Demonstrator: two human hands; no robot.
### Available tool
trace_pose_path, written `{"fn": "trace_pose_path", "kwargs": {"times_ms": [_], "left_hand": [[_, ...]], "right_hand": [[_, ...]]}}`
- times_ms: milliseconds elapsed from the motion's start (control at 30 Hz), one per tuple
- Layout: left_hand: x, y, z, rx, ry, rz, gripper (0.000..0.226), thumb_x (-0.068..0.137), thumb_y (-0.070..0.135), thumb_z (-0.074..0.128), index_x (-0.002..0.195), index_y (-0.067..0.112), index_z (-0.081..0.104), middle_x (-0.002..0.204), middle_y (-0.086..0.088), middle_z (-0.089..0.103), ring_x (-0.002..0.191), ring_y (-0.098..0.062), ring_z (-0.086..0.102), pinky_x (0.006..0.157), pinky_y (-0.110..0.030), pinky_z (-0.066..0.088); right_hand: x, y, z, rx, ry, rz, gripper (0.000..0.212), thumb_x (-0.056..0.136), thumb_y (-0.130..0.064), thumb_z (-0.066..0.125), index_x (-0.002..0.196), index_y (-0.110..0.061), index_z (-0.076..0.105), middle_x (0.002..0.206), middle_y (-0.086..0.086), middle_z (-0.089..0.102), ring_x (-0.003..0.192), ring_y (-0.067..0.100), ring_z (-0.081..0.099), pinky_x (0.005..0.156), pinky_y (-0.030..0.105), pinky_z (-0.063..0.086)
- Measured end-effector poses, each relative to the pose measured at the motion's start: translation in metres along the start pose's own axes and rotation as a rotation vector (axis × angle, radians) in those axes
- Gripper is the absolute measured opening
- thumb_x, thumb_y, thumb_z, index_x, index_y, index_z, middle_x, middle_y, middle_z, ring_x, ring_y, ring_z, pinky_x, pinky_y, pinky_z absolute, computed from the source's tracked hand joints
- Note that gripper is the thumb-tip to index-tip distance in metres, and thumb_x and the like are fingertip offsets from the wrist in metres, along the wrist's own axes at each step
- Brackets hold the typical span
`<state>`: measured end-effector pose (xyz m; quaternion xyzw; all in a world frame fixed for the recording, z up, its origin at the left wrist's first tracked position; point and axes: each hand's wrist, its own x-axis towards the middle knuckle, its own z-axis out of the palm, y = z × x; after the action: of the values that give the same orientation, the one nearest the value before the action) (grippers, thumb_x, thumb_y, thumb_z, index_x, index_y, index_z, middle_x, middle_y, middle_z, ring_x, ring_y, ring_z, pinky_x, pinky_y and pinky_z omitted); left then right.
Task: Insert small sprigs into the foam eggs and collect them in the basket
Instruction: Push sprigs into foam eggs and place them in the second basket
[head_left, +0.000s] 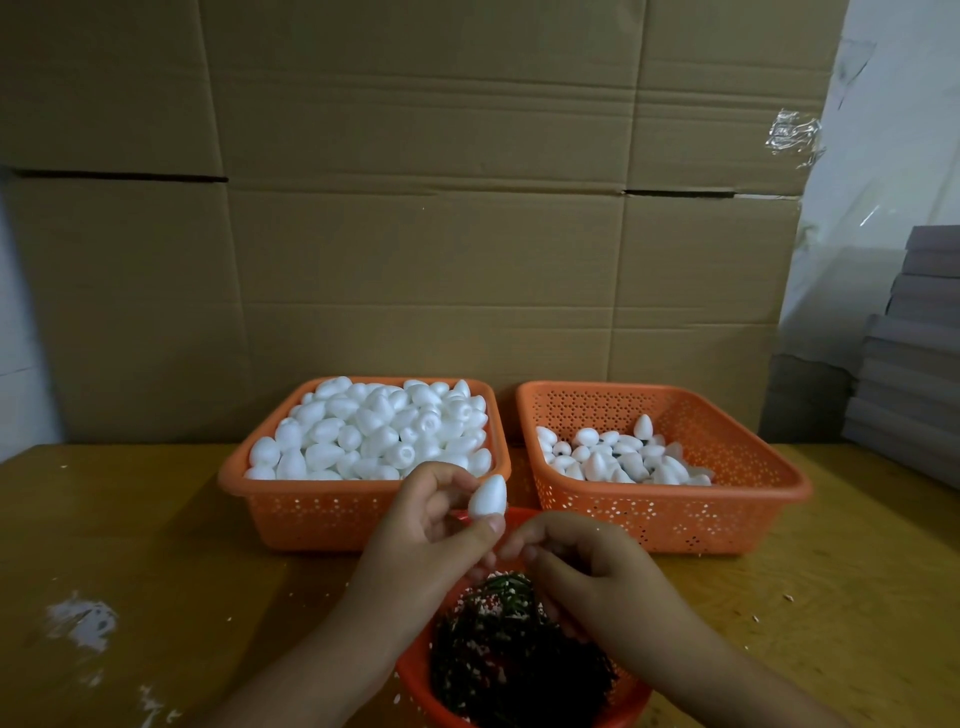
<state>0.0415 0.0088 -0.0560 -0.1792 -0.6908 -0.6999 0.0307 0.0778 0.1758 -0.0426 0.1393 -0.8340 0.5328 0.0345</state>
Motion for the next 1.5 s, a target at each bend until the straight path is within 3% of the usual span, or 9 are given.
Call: {"fn": "trace_pose_path", "kwargs": {"times_ms": [133,267,533,700,1000,1133,1267,1333,1500], "left_hand": [[-0.0004,-0.0006,-0.0002,0.000,0.043,0.014,0.026,0.087,0.003,0.067,0.107,0.019,0.059,0.094,0.000,0.072,0.072,-0.009,0.067,0.058,-0.018,0.051],[-0.0002,0.0023,0.0008,0.013,0.029,0.052,0.045,0.093,0.005,0.059,0.120,0.041,0.060,0.104,0.010,0.071,0.072,-0.009,0.067,0.060,-0.020,0.051],[-0.0003,-0.0008,0.0003,0.015,-0.009,0.042,0.022,0.087,0.004,0.067,0.105,0.010,0.055,0.088,-0.001,0.074,0.070,-0.007,0.066,0.058,-0.018,0.050],[0.0011,0.0002,0.0019,-0.005,0.009,0.067,0.039,0.073,0.036,0.069,0.098,0.009,0.056,0.080,-0.007,0.073,0.067,-0.009,0.066,0.057,-0.018,0.050],[-0.0010,0.0021,0.0007,0.001,0.069,0.095,0.039,0.072,0.059,0.055,0.079,0.024,0.070,0.056,0.004,0.053,0.048,-0.007,0.047,0.049,-0.015,0.041],[-0.0003,0.0004,0.0006,0.053,0.079,0.090,0.033,0.070,0.056,0.062,0.083,0.026,0.064,0.055,0.002,0.054,0.051,-0.007,0.050,0.052,-0.017,0.044],[0.0019,-0.0034,0.0009,-0.014,0.058,0.047,0.030,0.076,0.026,0.072,0.098,0.014,0.056,0.074,0.003,0.069,0.061,-0.007,0.063,0.054,-0.017,0.049],[0.0015,-0.0021,0.0015,0.010,0.050,0.062,0.021,0.087,0.011,0.067,0.105,0.018,0.059,0.085,0.002,0.073,0.066,-0.008,0.066,0.057,-0.017,0.050],[-0.0006,0.0045,0.0032,0.011,0.035,0.078,0.025,0.099,0.020,0.045,0.111,0.013,0.066,0.092,-0.002,0.076,0.065,-0.010,0.066,0.057,-0.020,0.052]], "right_hand": [[-0.0004,-0.0007,0.0003,-0.001,-0.004,0.006,0.023,0.097,-0.008,0.051,0.090,-0.020,0.069,0.048,-0.005,0.053,0.042,0.006,0.046,0.046,0.017,0.039],[-0.0003,-0.0005,0.0001,0.000,-0.006,0.012,0.022,0.097,-0.009,0.052,0.090,-0.022,0.069,0.049,-0.003,0.054,0.043,0.007,0.047,0.047,0.019,0.040],[-0.0004,-0.0010,0.0002,0.000,-0.003,0.003,0.023,0.097,-0.007,0.051,0.089,-0.018,0.069,0.049,-0.003,0.053,0.041,0.006,0.047,0.046,0.018,0.039],[-0.0007,-0.0007,0.0001,-0.003,-0.004,0.002,0.023,0.097,-0.007,0.051,0.088,-0.019,0.069,0.048,-0.004,0.054,0.042,0.006,0.047,0.047,0.019,0.040],[-0.0005,0.0006,0.0003,-0.005,-0.008,0.012,0.024,0.097,-0.009,0.051,0.089,-0.023,0.069,0.049,-0.004,0.054,0.043,0.007,0.048,0.047,0.019,0.041],[-0.0007,0.0006,0.0003,-0.005,-0.009,0.011,0.026,0.097,-0.009,0.051,0.087,-0.025,0.069,0.049,-0.004,0.054,0.042,0.007,0.048,0.047,0.019,0.040],[-0.0001,0.0007,0.0005,-0.013,-0.009,0.002,0.025,0.097,-0.009,0.052,0.087,-0.024,0.070,0.049,-0.004,0.054,0.042,0.007,0.048,0.047,0.020,0.041],[-0.0002,0.0011,0.0004,-0.011,-0.007,0.005,0.024,0.097,-0.009,0.052,0.088,-0.023,0.069,0.048,-0.004,0.053,0.041,0.006,0.047,0.046,0.019,0.040],[0.0002,0.0016,0.0009,-0.009,-0.005,0.014,0.024,0.096,-0.008,0.052,0.087,-0.023,0.069,0.048,-0.004,0.054,0.042,0.007,0.048,0.047,0.020,0.041]]}}
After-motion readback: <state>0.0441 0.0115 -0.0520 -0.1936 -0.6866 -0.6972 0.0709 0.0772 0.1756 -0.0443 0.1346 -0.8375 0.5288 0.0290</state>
